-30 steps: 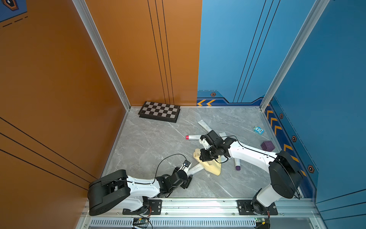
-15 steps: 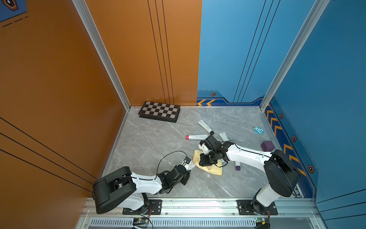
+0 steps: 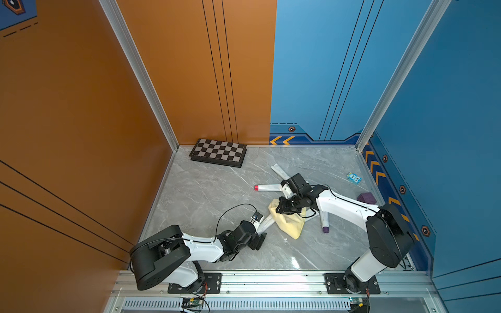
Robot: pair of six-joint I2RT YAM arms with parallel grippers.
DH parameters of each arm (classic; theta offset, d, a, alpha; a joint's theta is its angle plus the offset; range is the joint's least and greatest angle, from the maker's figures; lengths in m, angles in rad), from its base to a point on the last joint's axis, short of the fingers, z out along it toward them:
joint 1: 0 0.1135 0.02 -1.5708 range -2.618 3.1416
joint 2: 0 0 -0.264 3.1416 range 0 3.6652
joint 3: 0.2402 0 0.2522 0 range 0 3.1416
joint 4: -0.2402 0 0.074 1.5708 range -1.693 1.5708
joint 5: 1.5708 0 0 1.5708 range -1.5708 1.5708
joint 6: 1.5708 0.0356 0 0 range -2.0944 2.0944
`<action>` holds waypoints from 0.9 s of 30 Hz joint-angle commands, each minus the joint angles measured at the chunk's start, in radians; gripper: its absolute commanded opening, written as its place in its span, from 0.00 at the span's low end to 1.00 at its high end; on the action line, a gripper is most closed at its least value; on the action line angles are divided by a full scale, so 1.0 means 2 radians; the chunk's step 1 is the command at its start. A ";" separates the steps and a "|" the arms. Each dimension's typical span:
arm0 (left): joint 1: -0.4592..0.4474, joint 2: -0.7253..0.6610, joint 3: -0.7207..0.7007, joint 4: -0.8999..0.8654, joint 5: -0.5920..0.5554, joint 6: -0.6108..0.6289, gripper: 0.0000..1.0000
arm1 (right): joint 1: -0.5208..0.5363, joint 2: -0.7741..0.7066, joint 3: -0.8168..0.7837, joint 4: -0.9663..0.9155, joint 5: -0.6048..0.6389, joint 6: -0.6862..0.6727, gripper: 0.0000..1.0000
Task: Wipe the surface of the toothpaste tube
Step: Wipe the dirt from the toothpaste tube.
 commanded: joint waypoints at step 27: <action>0.013 0.039 -0.030 0.010 0.058 -0.013 0.32 | 0.041 0.065 0.076 -0.040 -0.007 -0.011 0.00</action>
